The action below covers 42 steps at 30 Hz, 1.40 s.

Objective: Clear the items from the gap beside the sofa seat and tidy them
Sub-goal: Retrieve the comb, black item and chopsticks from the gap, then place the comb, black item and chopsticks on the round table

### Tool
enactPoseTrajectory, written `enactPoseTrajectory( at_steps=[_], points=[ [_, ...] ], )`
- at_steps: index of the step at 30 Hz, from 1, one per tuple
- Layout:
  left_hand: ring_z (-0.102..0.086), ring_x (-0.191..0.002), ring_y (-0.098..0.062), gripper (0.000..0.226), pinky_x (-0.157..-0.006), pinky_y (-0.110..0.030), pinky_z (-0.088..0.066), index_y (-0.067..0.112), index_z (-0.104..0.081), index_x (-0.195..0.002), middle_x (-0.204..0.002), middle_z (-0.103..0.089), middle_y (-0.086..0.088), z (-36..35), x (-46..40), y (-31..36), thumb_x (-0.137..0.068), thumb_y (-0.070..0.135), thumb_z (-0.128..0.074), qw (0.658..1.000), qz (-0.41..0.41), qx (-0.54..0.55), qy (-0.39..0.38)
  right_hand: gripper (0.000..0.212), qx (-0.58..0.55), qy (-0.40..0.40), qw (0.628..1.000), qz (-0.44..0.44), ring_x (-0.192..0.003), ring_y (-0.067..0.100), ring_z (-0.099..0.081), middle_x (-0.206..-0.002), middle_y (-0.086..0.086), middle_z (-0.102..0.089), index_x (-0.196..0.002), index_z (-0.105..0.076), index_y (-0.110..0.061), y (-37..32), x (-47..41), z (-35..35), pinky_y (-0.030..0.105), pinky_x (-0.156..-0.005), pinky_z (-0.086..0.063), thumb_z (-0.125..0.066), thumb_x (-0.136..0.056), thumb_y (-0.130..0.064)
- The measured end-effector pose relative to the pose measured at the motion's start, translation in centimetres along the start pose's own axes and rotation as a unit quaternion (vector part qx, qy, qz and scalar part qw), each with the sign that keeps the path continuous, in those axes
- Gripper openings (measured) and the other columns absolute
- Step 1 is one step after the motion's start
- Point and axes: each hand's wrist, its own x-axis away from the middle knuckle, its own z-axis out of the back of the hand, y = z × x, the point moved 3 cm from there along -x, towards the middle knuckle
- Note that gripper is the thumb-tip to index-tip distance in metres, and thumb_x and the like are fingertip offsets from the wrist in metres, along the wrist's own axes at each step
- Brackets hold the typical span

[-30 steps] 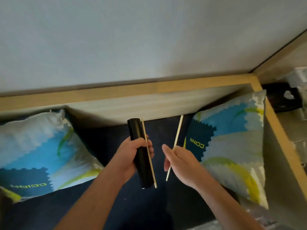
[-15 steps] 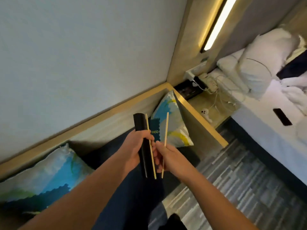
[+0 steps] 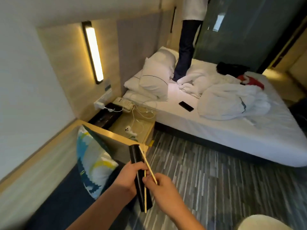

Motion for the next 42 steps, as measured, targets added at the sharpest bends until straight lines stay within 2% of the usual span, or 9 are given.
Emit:
enactPoseTrajectory(
  at_steps=[5, 10, 12, 15, 18, 23, 28, 37, 42],
  points=[
    [-0.058, -0.062, -0.027, 0.007, -0.06, -0.036, -0.053, 0.002, -0.055, -0.09, -0.069, -0.054, -0.014, -11.1, -1.5, -4.4, -0.087, -0.004, -0.056, 0.997, 0.028, -0.045, -0.054, 0.023, -0.021, 0.067, 0.998, 0.001, -0.043, -0.004, -0.048, -0.056, -0.011, -0.053, -0.077, -0.06, -0.021, 4.6, 1.5, 10.6, 0.011, -0.041, -0.033, -0.055, -0.095, -0.035],
    [-0.047, -0.064, -0.02, 0.018, -0.065, -0.032, -0.038, 0.008, -0.055, -0.085, -0.072, -0.048, -0.009, -22.0, -3.1, -9.3, -0.078, -0.009, -0.052, 0.986, 0.102, -0.03, -0.13, 0.026, -0.055, 0.14, 0.989, 0.011, -0.054, -0.015, -0.053, -0.062, -0.016, -0.06, -0.071, -0.058, -0.037, 8.4, 4.1, 20.6, 0.005, -0.047, -0.037, -0.038, -0.086, -0.044],
    [-0.049, -0.061, -0.019, 0.019, -0.06, -0.03, -0.041, 0.008, -0.056, -0.085, -0.07, -0.051, -0.008, -24.9, -3.9, -11.2, -0.072, -0.006, -0.054, 0.98, 0.121, -0.053, -0.149, 0.031, -0.104, 0.173, 0.979, 0.001, -0.047, -0.007, -0.051, -0.052, -0.02, -0.059, -0.062, -0.059, -0.041, 10.2, 5.0, 23.3, 0.012, -0.046, -0.036, -0.035, -0.081, -0.039],
    [-0.053, -0.054, -0.018, 0.018, -0.057, -0.03, -0.045, 0.009, -0.056, -0.084, -0.066, -0.054, -0.007, -28.8, -5.3, -14.3, -0.073, -0.004, -0.054, 0.962, 0.158, -0.104, -0.198, 0.031, -0.208, 0.221, 0.952, -0.03, -0.043, 0.009, -0.05, -0.051, -0.004, -0.056, -0.067, -0.054, -0.02, 14.4, 6.0, 26.5, 0.031, -0.05, -0.038, -0.04, -0.095, -0.025],
    [-0.055, -0.056, -0.02, 0.027, -0.056, -0.031, -0.049, 0.008, -0.056, -0.083, -0.069, -0.053, -0.008, -32.8, -6.9, -18.2, -0.058, 0.0, -0.064, 0.926, 0.208, -0.184, -0.256, 0.022, -0.29, 0.281, 0.913, -0.054, -0.042, 0.012, -0.047, -0.055, -0.002, -0.054, -0.083, -0.052, -0.013, 19.2, 8.0, 29.2, 0.029, -0.045, -0.039, -0.045, -0.103, -0.017],
    [-0.052, -0.06, -0.021, 0.025, -0.058, -0.034, -0.048, 0.008, -0.061, -0.078, -0.073, -0.053, -0.009, -38.4, -9.3, -23.9, -0.055, 0.0, -0.067, 0.86, 0.293, -0.242, -0.34, 0.027, -0.291, 0.397, 0.859, -0.143, -0.051, 0.004, -0.038, -0.06, -0.01, -0.043, -0.072, -0.046, -0.022, 25.3, 11.9, 33.7, 0.025, -0.051, -0.032, -0.041, -0.098, -0.018],
    [-0.049, -0.06, -0.02, 0.036, -0.06, -0.034, -0.045, 0.008, -0.056, -0.086, -0.073, -0.05, -0.008, -43.7, -11.0, -29.2, -0.054, 0.002, -0.071, 0.761, 0.371, -0.322, -0.424, 0.028, -0.363, 0.568, 0.699, -0.239, -0.045, 0.01, -0.037, -0.053, -0.007, -0.044, -0.073, -0.046, -0.018, 30.2, 16.6, 33.0, 0.027, -0.047, -0.031, -0.036, -0.097, -0.026],
    [-0.059, -0.069, -0.02, 0.039, -0.069, -0.035, -0.053, 0.006, -0.065, -0.104, -0.08, -0.061, -0.006, -46.8, -12.1, -39.3, -0.07, 0.019, -0.08, 0.663, 0.422, -0.455, -0.419, 0.029, -0.454, 0.631, 0.549, -0.308, -0.052, 0.009, -0.045, -0.068, -0.003, -0.055, -0.101, -0.068, -0.016, 37.4, 20.5, 28.5, 0.026, -0.055, -0.037, -0.039, -0.105, -0.021],
    [-0.059, -0.069, -0.021, 0.034, -0.064, -0.034, -0.052, 0.003, -0.064, -0.118, -0.082, -0.062, -0.008, -45.0, -12.7, -46.9, -0.09, 0.022, -0.065, 0.652, 0.418, -0.5, -0.388, 0.028, -0.467, 0.635, 0.513, -0.341, -0.068, 0.011, -0.055, -0.079, -0.001, -0.061, -0.104, -0.071, -0.019, 44.4, 20.1, 26.5, 0.025, -0.063, -0.044, -0.044, -0.103, -0.015]
  ],
)
